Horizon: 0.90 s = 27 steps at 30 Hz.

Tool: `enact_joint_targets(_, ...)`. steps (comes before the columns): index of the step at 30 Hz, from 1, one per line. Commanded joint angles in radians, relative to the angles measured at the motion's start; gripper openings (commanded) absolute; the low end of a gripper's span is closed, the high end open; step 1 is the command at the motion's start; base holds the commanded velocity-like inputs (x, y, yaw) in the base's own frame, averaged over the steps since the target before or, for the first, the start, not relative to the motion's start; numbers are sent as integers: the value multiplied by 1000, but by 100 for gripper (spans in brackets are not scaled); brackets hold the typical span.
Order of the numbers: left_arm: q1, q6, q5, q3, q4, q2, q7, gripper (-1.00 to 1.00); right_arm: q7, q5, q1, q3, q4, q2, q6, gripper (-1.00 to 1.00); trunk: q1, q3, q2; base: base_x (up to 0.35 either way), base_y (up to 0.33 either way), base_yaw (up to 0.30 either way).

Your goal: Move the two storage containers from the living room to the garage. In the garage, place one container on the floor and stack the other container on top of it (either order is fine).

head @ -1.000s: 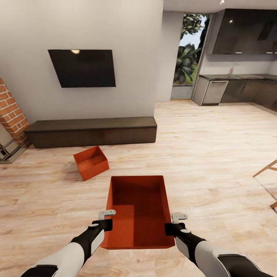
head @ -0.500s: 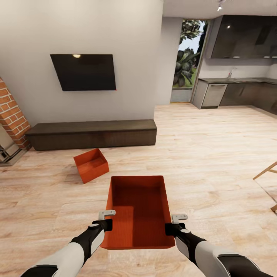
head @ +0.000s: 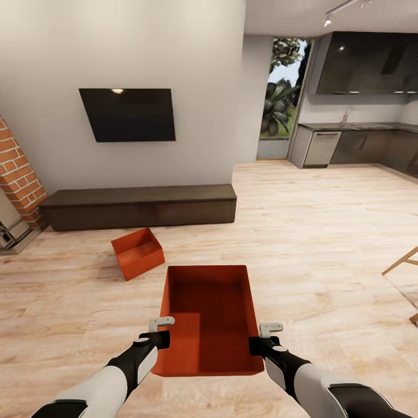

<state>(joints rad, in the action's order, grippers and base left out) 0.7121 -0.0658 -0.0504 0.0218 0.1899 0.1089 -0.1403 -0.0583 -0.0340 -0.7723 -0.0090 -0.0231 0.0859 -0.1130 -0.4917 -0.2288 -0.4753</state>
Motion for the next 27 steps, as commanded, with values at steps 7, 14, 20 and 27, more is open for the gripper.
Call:
enact_joint_targets(7,0,-6,17,19,14,-4,-18,-100,-8,13,-1,1,-6,-3,-5,-100,0,9,-2,0,0,0)
enact_joint_targets(14,1,-6,17,19,13,-5,-18,-100,-8,13,-1,1,-6,-3,-5,-100,0,20,-2,0,0,0)
enact_joint_targets(20,1,-6,17,19,13,-5,-18,-100,-8,13,-1,1,-6,-3,-5,-100,0,29,-2,0,0,-11)
enact_joint_targets(27,1,-6,17,19,13,-5,-18,-100,-8,13,-1,1,-6,-3,-5,-100,0,39,-2,0,0,-62)
